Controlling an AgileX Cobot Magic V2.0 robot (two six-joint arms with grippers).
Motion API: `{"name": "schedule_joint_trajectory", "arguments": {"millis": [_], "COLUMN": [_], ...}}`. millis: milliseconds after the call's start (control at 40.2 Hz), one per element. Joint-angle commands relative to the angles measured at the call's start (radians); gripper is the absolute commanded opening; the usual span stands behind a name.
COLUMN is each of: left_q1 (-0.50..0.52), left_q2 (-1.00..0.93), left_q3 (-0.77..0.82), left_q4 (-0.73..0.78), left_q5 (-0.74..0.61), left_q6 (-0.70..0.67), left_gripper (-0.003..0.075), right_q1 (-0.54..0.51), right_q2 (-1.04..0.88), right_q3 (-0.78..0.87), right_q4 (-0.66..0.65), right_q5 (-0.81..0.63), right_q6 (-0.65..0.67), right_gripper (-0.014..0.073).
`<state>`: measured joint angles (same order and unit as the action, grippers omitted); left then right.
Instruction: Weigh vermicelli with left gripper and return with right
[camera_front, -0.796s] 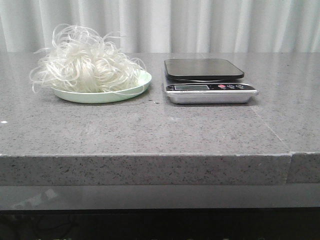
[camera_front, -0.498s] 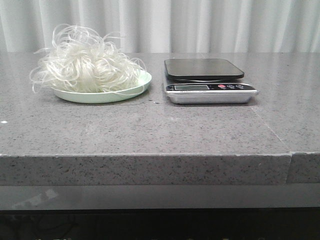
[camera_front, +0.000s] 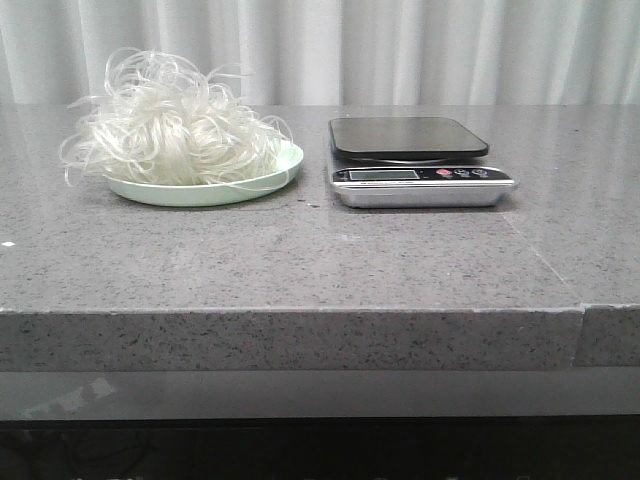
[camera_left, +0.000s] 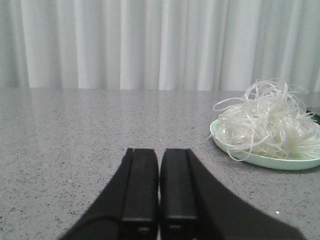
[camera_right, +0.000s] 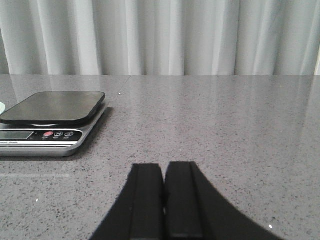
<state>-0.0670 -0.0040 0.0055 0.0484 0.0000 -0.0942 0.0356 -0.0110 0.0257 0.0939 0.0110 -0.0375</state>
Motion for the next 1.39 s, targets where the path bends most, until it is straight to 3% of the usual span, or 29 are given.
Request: {"name": "schedule_joint_trajectory", "arguments": {"millis": [0,274,473,622,1070,1368], "left_q1": [-0.01,-0.01,-0.01,-0.01,-0.01,-0.01], "left_q2": [-0.023,-0.023,-0.018,0.007,0.353,0.536], "left_q3": [0.036,-0.015,-0.187,-0.352,-0.765,-0.782], "left_q4": [-0.01,-0.01,-0.01,-0.01,-0.01,-0.01], "left_q5": [-0.086,-0.096,0.0,0.154,0.387,0.408], "left_q6": [-0.007,-0.007,-0.007,-0.007,-0.007,-0.007], "left_gripper": [0.0154,0.0154,0.0154,0.0154,0.0154,0.0154], "right_q1": [-0.006,-0.006,-0.006,-0.006,-0.006,-0.006], "right_q2": [-0.016,-0.016,-0.016,0.011,0.384,0.568], "right_q3": [-0.003,-0.052,-0.216,-0.365,-0.818,-0.846], "right_q4": [0.002,0.002,0.002,0.002,0.002,0.002], "right_q5": [-0.108,-0.116,0.014,0.117,0.533,0.556], "right_q6": [-0.004,-0.004,-0.004,-0.004,-0.004,-0.004], "right_gripper": [0.0158,0.0158,0.0158,0.0158,0.0158,0.0158]}}
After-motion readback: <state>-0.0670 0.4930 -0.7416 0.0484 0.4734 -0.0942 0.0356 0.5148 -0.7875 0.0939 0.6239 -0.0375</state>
